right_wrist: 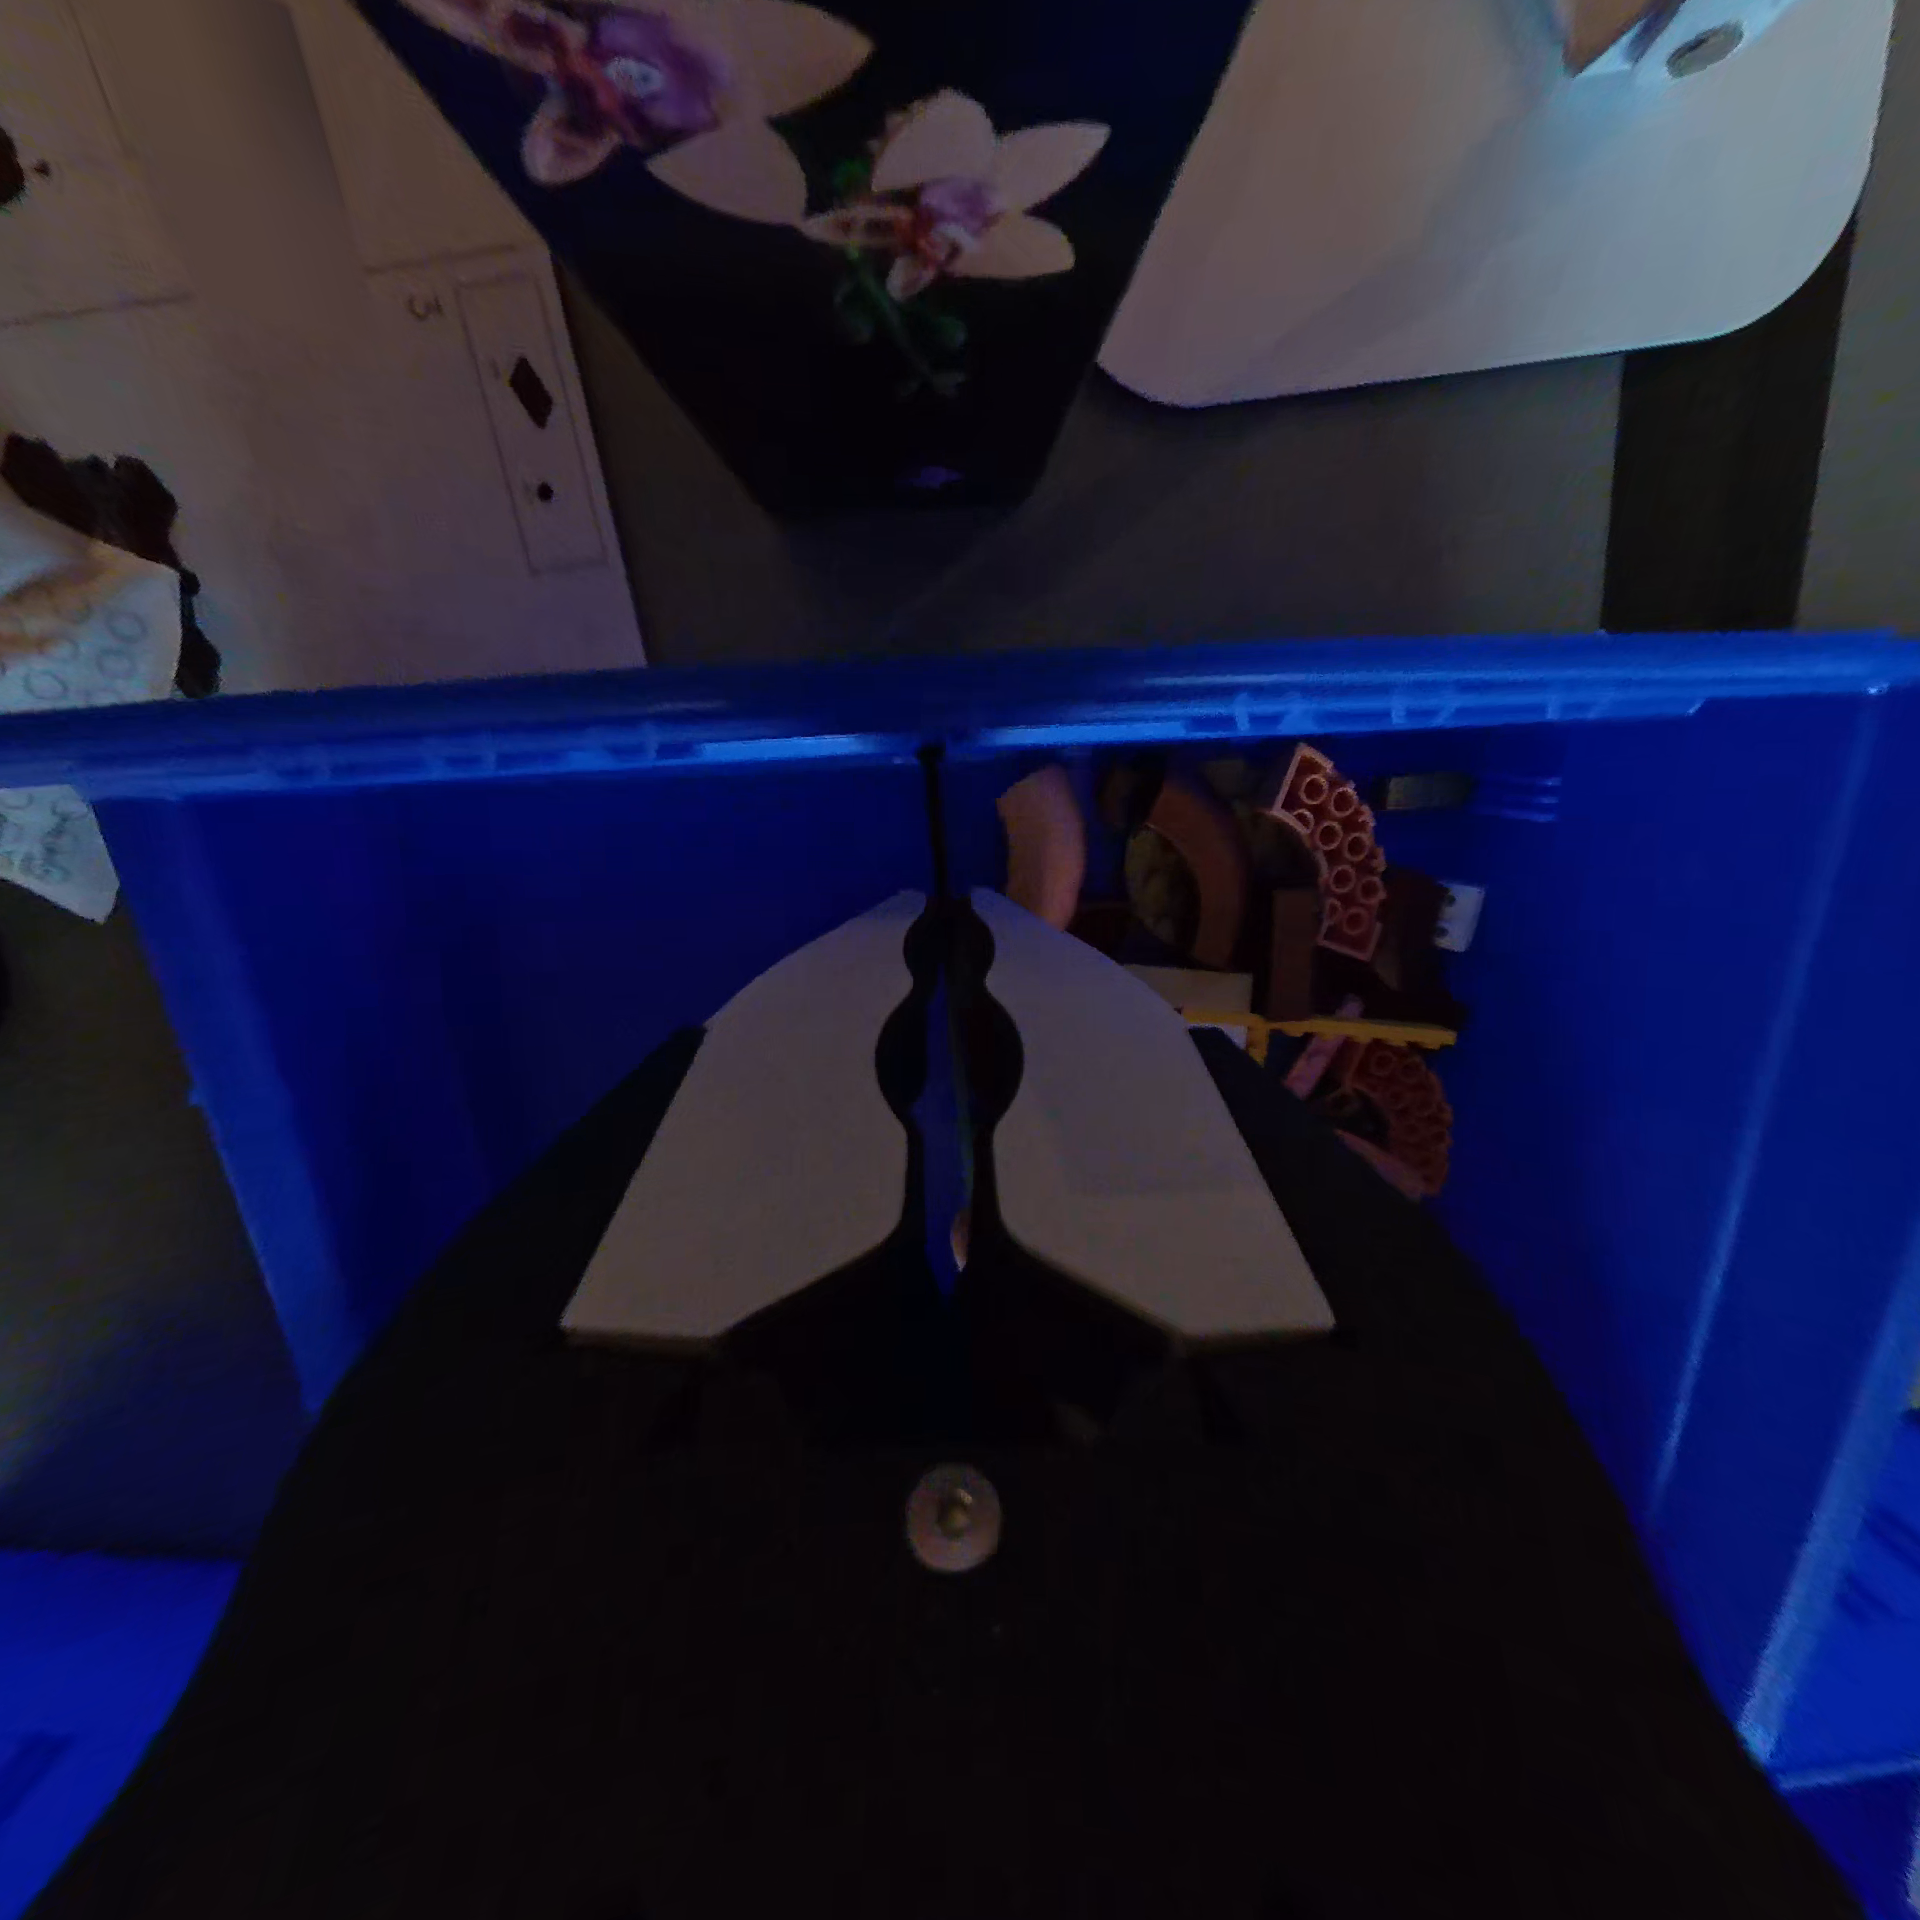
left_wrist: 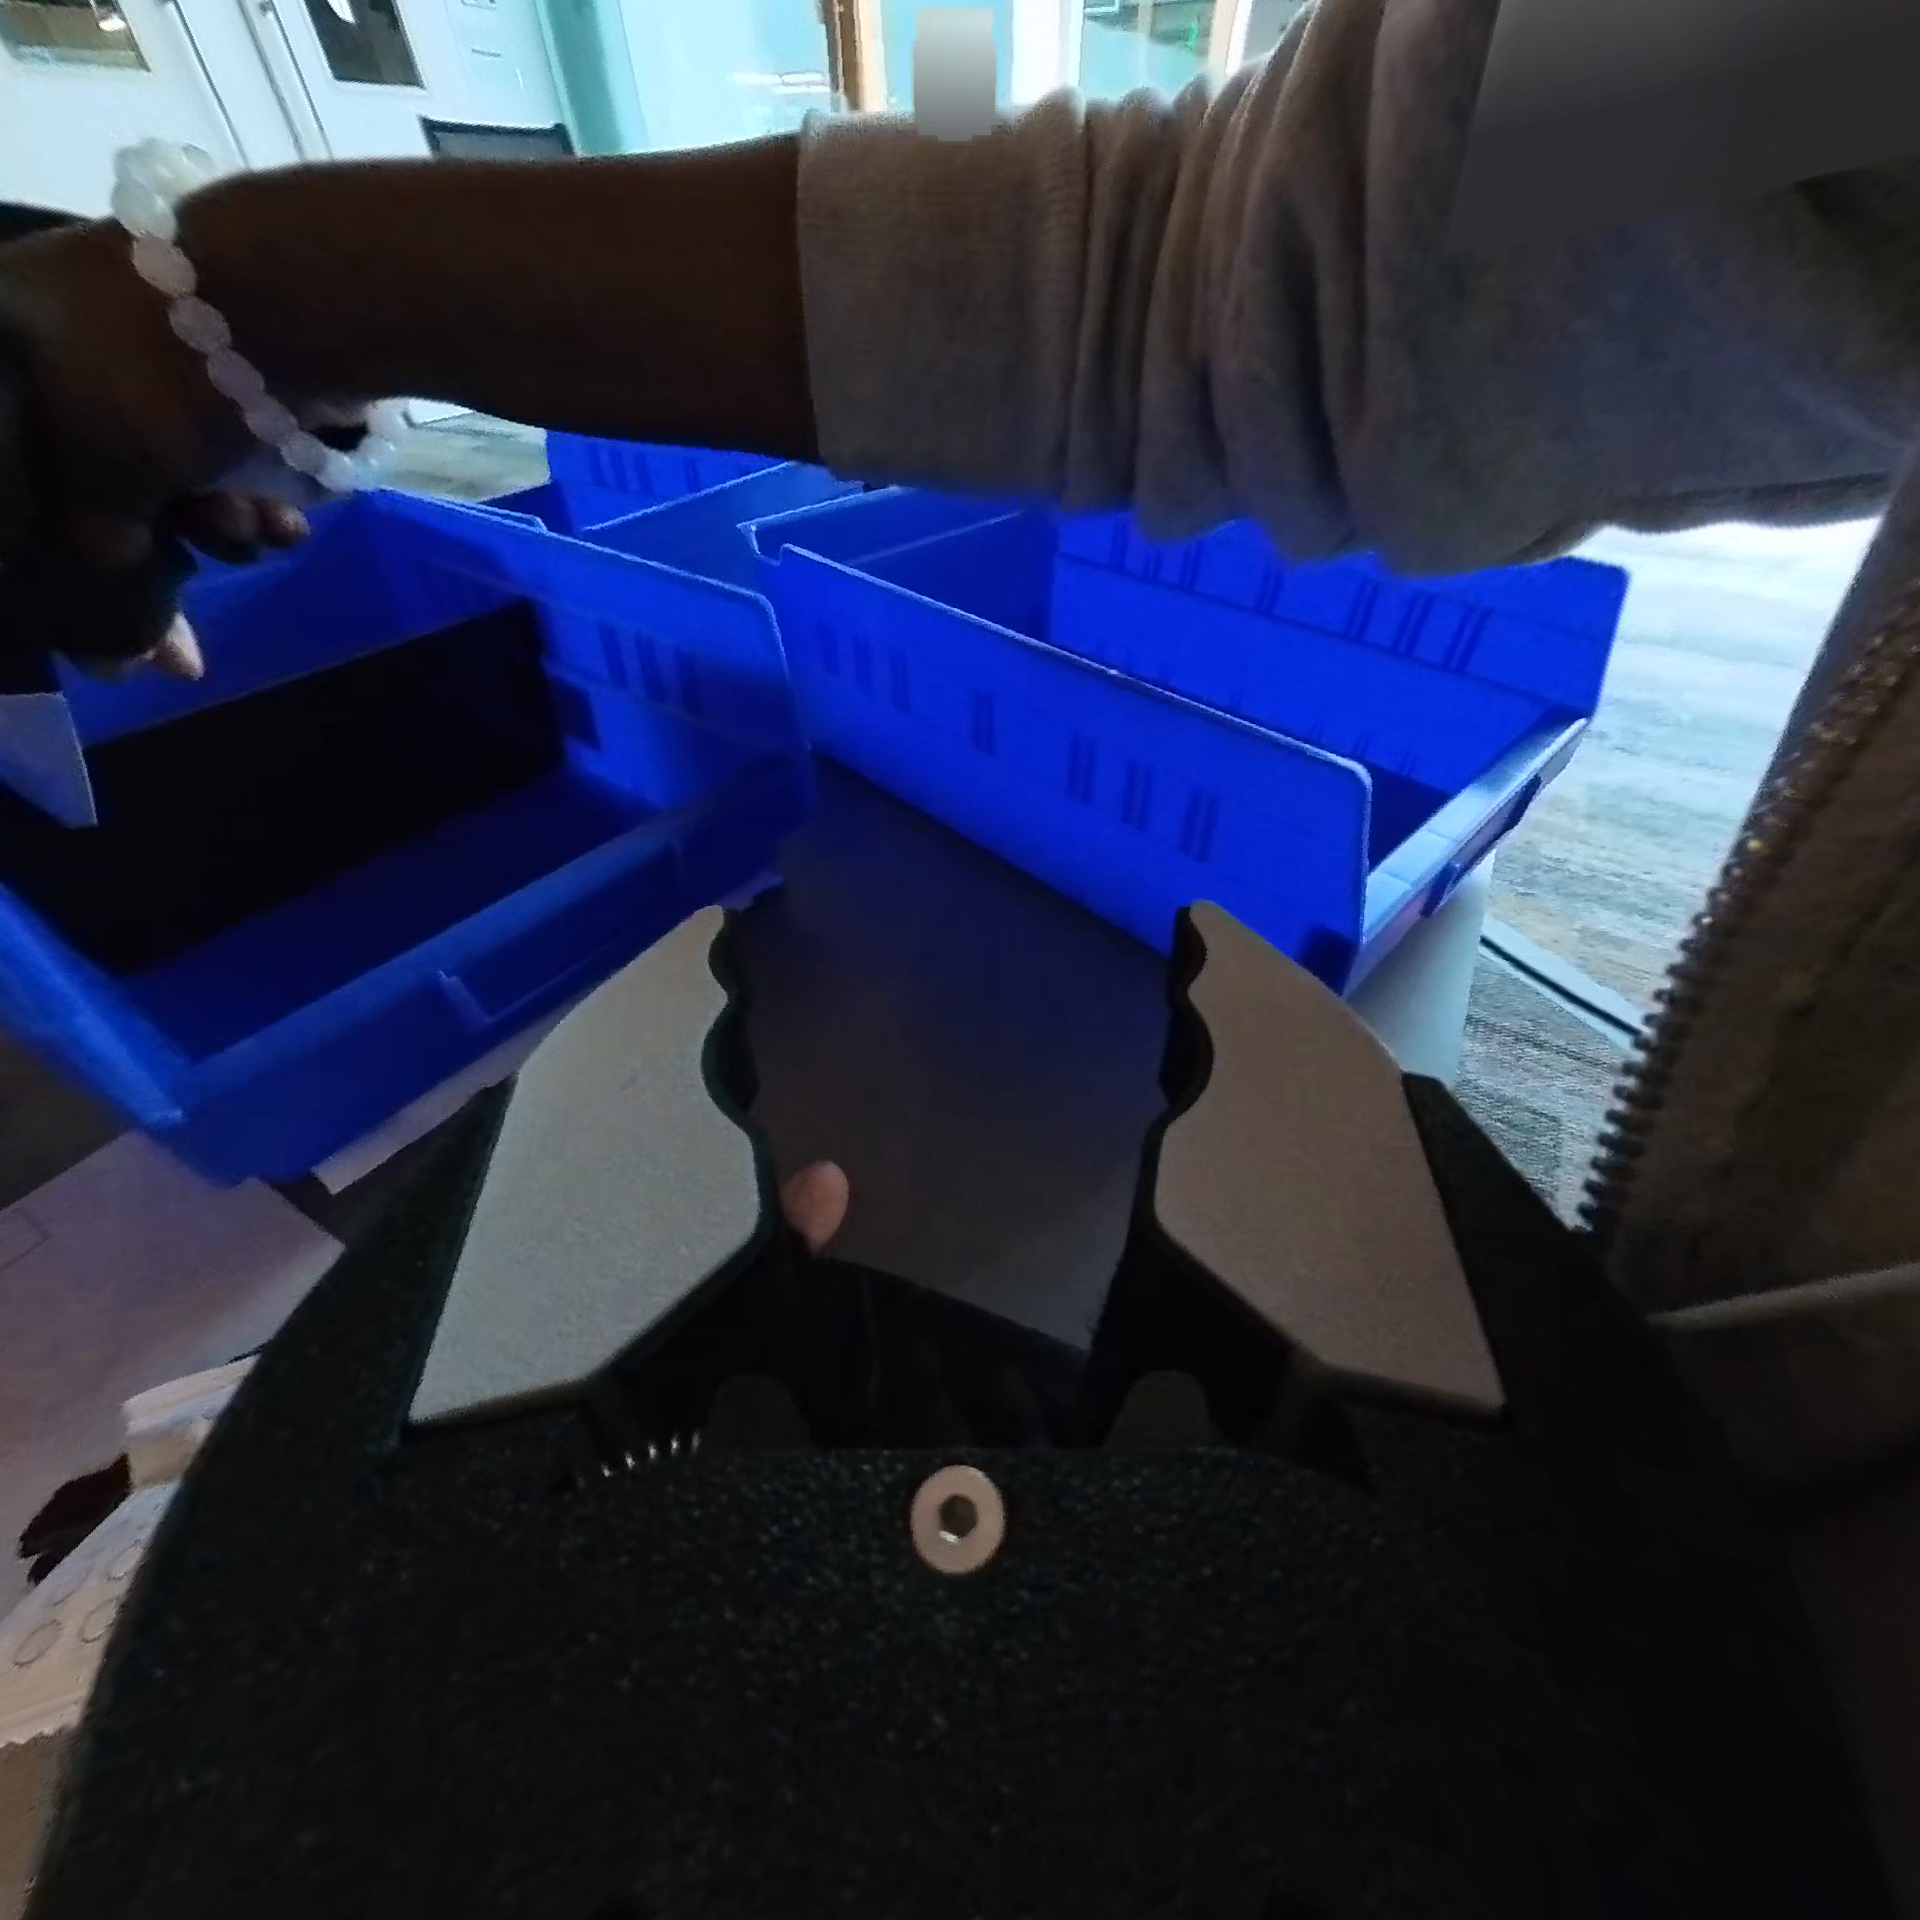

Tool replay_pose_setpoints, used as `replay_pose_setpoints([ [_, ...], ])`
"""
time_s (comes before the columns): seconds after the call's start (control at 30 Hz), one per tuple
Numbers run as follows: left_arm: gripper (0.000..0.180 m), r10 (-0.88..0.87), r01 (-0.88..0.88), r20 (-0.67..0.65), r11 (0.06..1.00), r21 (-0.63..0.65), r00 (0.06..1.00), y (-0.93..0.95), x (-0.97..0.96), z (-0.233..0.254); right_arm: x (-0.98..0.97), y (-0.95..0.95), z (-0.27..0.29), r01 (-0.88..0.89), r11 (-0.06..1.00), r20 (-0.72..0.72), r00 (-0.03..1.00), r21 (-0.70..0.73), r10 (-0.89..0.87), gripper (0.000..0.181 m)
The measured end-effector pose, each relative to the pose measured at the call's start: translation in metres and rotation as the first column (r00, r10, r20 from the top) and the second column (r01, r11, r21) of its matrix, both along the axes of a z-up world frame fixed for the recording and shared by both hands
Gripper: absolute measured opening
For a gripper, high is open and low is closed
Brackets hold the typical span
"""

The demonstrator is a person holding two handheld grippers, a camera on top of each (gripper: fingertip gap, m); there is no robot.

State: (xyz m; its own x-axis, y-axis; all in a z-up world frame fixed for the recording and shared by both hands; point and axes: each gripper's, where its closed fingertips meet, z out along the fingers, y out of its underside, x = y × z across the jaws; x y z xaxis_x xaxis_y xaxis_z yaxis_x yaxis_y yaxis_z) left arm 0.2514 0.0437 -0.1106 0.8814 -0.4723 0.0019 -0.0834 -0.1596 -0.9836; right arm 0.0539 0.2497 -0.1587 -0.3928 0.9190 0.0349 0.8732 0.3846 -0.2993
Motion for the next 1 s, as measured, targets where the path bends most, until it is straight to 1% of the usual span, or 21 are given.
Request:
replay_pose_setpoints([
  [0.07, 0.076, -0.007, 0.007, -0.002, 1.0, 0.004, 1.0, 0.0, 0.001, 0.0, 0.003, 0.001, -0.003, -0.013, 1.0, -0.01, 1.0, 0.02, 0.013, 0.002],
  [0.1, 0.076, -0.009, 0.009, -0.005, 1.0, 0.007, 1.0, 0.0, 0.001, 0.001, 0.011, 0.006, -0.008, -0.021, 0.998, 0.04, 0.999, 0.057, 0.019, 0.006],
  [0.13, 0.076, -0.01, 0.01, -0.004, 1.0, 0.01, 1.0, -0.001, 0.002, 0.001, 0.02, 0.009, -0.012, -0.02, 0.997, 0.073, 0.997, 0.07, 0.014, 0.022],
  [0.17, 0.076, -0.009, 0.009, -0.001, 1.0, 0.014, 1.0, -0.001, 0.001, 0.002, 0.027, 0.009, -0.012, -0.009, 0.999, 0.081, 0.997, 0.049, 0.005, 0.036],
  [0.2, 0.076, -0.008, 0.007, 0.006, 1.0, 0.014, 1.0, -0.001, 0.001, 0.002, 0.032, 0.009, -0.007, 0.005, 1.0, 0.064, 0.998, 0.02, -0.006, 0.037],
  [0.27, 0.076, -0.014, 0.014, 0.022, 1.0, 0.011, 1.0, -0.002, 0.001, 0.003, 0.046, 0.023, 0.009, 0.019, 1.0, 0.03, 0.999, 0.021, -0.02, 0.027],
  [0.33, 0.076, -0.02, 0.019, 0.014, 1.0, 0.019, 1.0, -0.003, 0.003, 0.004, 0.071, 0.039, 0.021, 0.023, 0.999, 0.081, 0.996, 0.031, -0.025, 0.016],
  [0.43, 0.076, -0.022, 0.022, 0.013, 0.999, 0.026, 1.0, -0.003, 0.004, 0.005, 0.105, 0.048, 0.023, 0.042, 0.999, 0.197, 0.98, -0.008, -0.039, 0.016],
  [0.5, 0.076, -0.022, 0.021, 0.017, 0.999, 0.029, 1.0, -0.003, 0.004, 0.007, 0.119, 0.057, 0.012, 0.033, 0.998, 0.255, 0.966, 0.054, -0.046, 0.013],
  [0.6, 0.076, -0.021, 0.02, 0.007, 0.999, 0.035, 1.0, -0.004, 0.003, 0.007, 0.12, 0.06, 0.002, -0.005, 0.995, 0.26, 0.965, 0.103, -0.022, 0.009],
  [0.7, 0.075, -0.021, 0.021, 0.007, 0.999, 0.032, 1.0, -0.004, 0.003, 0.007, 0.117, 0.06, 0.001, -0.004, 0.995, 0.254, 0.967, 0.103, -0.022, 0.005],
  [1.0, 0.076, -0.021, 0.021, 0.011, 0.999, 0.045, 1.0, -0.001, 0.003, 0.009, 0.117, 0.059, 0.004, -0.015, 0.981, 0.386, 0.92, 0.191, -0.062, 0.001],
])
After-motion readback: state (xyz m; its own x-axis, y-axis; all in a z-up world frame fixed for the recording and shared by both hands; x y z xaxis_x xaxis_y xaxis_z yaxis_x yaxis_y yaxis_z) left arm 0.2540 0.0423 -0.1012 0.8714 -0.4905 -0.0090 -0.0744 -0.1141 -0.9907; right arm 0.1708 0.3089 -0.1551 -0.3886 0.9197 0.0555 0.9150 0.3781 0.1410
